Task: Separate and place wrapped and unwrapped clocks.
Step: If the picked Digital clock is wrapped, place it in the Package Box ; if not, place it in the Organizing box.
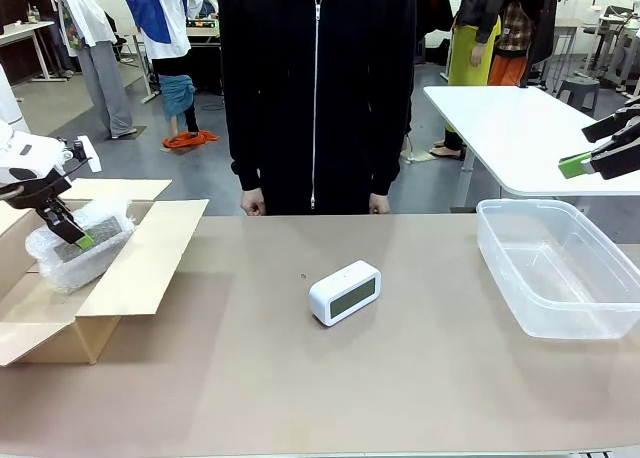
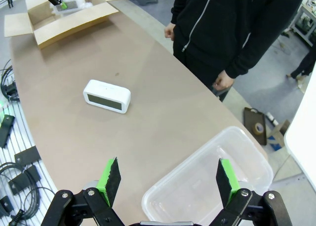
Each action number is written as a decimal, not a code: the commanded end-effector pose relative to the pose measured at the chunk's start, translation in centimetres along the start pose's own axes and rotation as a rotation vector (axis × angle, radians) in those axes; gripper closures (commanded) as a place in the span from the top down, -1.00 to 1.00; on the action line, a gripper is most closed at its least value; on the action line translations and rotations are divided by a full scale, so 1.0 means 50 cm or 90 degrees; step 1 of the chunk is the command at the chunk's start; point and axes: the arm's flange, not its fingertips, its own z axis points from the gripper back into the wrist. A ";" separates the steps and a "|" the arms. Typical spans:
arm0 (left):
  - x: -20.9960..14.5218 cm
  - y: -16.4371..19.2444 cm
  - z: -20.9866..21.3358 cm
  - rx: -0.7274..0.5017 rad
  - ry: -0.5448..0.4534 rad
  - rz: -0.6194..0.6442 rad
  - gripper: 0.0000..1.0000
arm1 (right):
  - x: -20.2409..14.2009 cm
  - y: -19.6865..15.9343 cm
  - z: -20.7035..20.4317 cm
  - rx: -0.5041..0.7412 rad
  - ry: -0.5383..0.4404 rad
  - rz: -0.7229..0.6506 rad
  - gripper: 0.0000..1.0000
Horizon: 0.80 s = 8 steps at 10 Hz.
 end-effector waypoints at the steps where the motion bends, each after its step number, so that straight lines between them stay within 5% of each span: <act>1: -0.001 -0.001 0.006 0.009 -0.005 0.002 0.07 | -0.002 -0.001 -0.003 0.011 -0.006 -0.005 1.00; 2: -0.001 0.001 0.006 0.009 -0.004 0.000 0.07 | -0.002 -0.001 -0.003 0.011 -0.006 -0.005 1.00; 3: 0.002 0.002 0.007 -0.001 -0.006 -0.001 0.47 | -0.002 -0.001 -0.003 0.011 -0.006 -0.005 1.00; 4: 0.002 0.004 0.007 -0.006 -0.007 -0.001 0.47 | -0.002 -0.001 -0.003 0.011 -0.006 -0.005 1.00; 5: 0.001 0.005 0.007 -0.009 -0.010 -0.005 0.86 | -0.002 -0.001 -0.003 0.011 -0.006 -0.005 1.00; 6: 0.003 0.007 0.007 -0.010 -0.009 -0.008 0.52 | -0.002 -0.001 -0.003 0.011 -0.006 -0.005 1.00; 7: 0.003 0.010 0.008 -0.012 -0.008 -0.008 1.00 | -0.002 -0.001 -0.003 0.011 -0.006 -0.005 1.00; 8: 0.005 0.011 0.007 -0.014 -0.007 -0.009 0.91 | -0.002 -0.001 -0.003 0.011 -0.006 -0.005 1.00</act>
